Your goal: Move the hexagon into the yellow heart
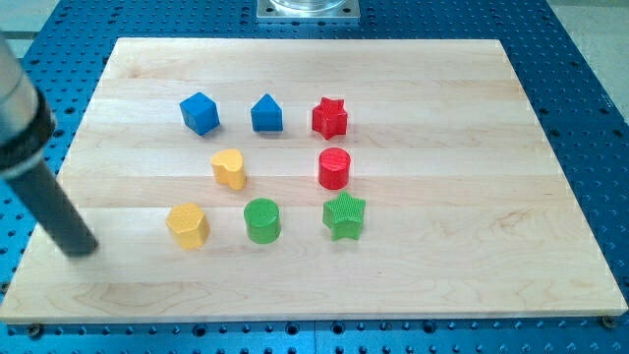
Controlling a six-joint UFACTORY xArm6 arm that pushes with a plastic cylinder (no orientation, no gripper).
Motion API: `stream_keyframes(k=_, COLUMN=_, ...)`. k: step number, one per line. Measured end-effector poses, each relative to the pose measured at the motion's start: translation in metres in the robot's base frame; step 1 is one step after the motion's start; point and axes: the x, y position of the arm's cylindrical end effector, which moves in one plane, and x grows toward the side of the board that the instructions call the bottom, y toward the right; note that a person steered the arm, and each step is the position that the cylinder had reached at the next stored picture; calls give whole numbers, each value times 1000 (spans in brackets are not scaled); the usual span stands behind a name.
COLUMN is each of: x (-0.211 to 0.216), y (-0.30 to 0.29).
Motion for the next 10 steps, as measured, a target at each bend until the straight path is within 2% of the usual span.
stream_keyframes(k=1, x=4, y=29)
stream_keyframes(k=3, x=-29, y=77)
stream_keyframes(k=4, x=-37, y=80)
stream_keyframes(k=5, x=-37, y=81)
stream_keyframes(k=6, x=-15, y=80)
stream_keyframes(k=8, x=-15, y=116)
stream_keyframes(k=9, x=-49, y=136)
stream_keyframes(k=10, x=-59, y=130)
